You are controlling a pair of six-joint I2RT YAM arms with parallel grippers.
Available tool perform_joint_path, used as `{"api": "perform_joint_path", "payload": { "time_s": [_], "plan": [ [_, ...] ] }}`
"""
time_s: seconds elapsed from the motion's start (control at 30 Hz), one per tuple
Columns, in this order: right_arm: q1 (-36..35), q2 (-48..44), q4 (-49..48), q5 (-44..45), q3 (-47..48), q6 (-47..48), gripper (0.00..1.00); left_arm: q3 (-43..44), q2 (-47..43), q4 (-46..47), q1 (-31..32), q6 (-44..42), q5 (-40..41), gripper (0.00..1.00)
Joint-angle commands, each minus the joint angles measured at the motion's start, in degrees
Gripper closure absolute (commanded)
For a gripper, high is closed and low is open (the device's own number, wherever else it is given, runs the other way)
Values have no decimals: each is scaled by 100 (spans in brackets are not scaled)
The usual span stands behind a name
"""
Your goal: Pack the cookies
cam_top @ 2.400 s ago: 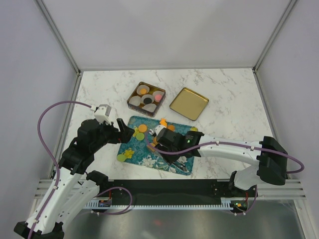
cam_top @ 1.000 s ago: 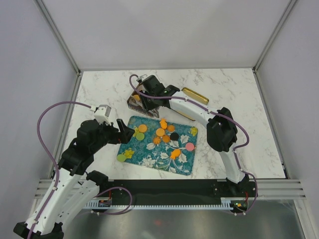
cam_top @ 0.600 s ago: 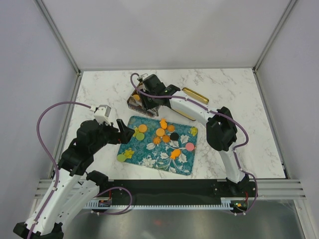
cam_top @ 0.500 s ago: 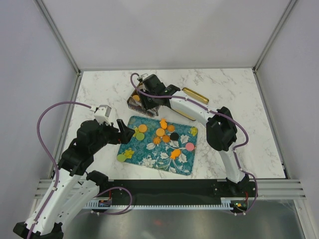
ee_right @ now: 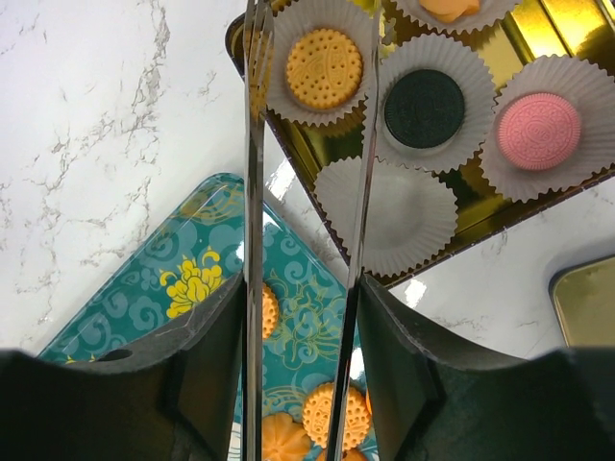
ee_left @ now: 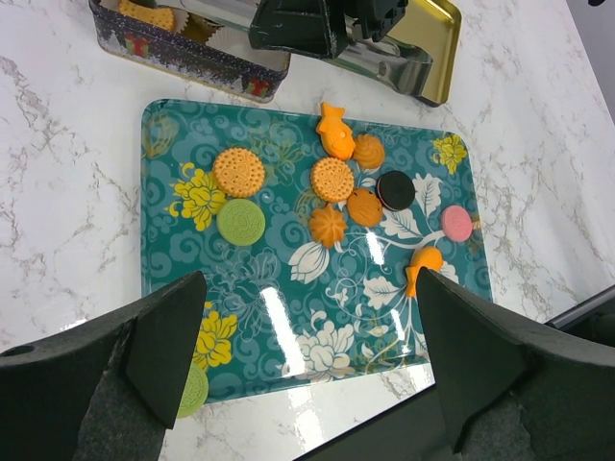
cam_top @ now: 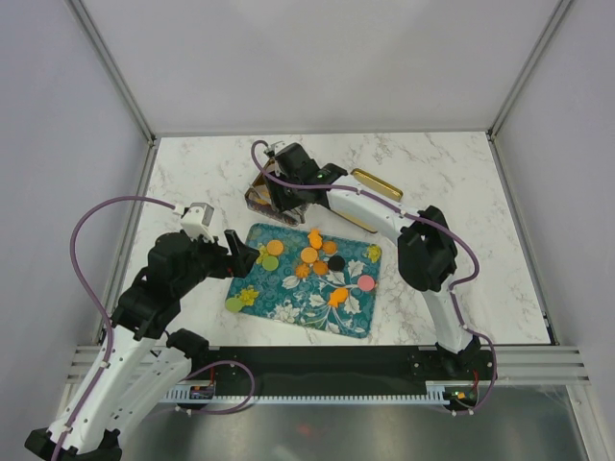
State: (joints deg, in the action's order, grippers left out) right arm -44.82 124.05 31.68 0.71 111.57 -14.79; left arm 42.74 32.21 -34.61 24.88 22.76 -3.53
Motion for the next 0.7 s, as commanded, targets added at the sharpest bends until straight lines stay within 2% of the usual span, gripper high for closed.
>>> {"api": "perform_joint_path", "payload": {
  "time_s": [0.0, 0.17, 0.4, 0.67],
  "plan": [
    [8, -476, -215, -27, 23, -33, 45, -3, -39, 112, 34, -167, 72, 2],
    [-1, -1153, -83, -53, -336, -112, 46, -11, -83, 104, 34, -158, 107, 2],
    [-421, -2760, -127, 384, -2267, -103, 46, -3, -83, 104, 43, -158, 98, 2],
    [-1090, -3703, -171, 544, -3949, -410, 46, -3, -74, 104, 52, -158, 89, 2]
  ]
}}
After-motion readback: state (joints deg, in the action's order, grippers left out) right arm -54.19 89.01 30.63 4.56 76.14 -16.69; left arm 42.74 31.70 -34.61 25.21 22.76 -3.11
